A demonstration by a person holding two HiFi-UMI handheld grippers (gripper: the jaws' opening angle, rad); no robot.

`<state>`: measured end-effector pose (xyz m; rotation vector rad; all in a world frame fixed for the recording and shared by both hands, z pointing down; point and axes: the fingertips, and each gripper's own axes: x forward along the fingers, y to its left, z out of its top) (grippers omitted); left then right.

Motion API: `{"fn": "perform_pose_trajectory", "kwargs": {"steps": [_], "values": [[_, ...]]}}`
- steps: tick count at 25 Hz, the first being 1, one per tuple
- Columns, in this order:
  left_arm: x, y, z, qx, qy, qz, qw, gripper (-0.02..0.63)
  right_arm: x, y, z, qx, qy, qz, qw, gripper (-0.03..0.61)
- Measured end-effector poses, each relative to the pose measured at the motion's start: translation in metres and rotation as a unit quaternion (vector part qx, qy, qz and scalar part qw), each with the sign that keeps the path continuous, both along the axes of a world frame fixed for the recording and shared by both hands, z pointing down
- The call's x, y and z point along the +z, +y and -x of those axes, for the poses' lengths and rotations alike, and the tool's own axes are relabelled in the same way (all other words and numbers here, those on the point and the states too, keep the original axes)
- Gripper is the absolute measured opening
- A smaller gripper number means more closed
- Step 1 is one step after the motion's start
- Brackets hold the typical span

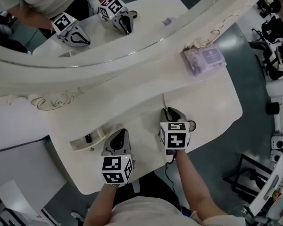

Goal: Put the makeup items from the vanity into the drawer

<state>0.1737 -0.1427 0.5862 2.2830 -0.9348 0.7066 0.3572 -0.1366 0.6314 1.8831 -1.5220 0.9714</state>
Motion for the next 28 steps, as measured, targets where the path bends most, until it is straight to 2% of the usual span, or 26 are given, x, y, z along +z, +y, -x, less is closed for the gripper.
{"fn": "perform_pose_trajectory", "kwargs": {"steps": [2,7,16,22,28], "values": [[-0.002,0.001,0.004,-0.003,0.002,0.0,1.0,0.005,0.0,0.0,-0.001,0.002,0.004,0.002,1.0,0.066],[-0.01,0.007,0.022,-0.009,0.006,-0.005,0.9999,0.005,-0.005,0.009,0.006,0.013,0.0,0.001,1.0,0.061],[-0.031,0.017,0.055,-0.022,0.021,-0.024,0.9993,0.005,-0.039,0.027,0.05,-0.005,-0.007,-0.019,1.0,0.061],[-0.047,0.023,0.091,-0.044,0.03,-0.041,0.9977,0.005,-0.065,0.033,0.093,-0.035,-0.011,-0.036,0.999,0.061],[-0.059,0.025,0.148,-0.092,0.028,-0.053,0.994,0.005,-0.089,0.027,0.152,-0.09,-0.012,-0.051,0.995,0.061]]}}
